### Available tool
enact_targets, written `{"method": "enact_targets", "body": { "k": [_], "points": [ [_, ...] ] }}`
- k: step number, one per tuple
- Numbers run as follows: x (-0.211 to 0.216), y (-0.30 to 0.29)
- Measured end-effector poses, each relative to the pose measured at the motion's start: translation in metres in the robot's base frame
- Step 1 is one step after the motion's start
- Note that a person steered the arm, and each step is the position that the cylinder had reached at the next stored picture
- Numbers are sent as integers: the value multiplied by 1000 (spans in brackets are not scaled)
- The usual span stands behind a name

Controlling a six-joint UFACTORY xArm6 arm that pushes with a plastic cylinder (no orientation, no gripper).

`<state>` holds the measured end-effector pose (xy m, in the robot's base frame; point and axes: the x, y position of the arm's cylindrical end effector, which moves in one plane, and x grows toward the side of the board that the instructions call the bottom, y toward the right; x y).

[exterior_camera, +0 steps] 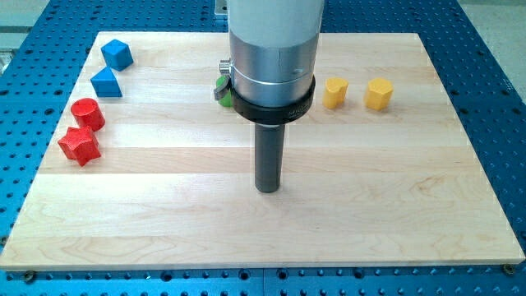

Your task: Move the green star to the top right of the green circle

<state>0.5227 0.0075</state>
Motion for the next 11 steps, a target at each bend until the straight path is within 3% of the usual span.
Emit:
{"method": "enact_targets", "body": {
  "k": [6,7,8,10,11],
  "points": [
    [1,0],
    [-29,24],
    [-112,42],
    [-193,63],
    [-196,3]
  ]
}}
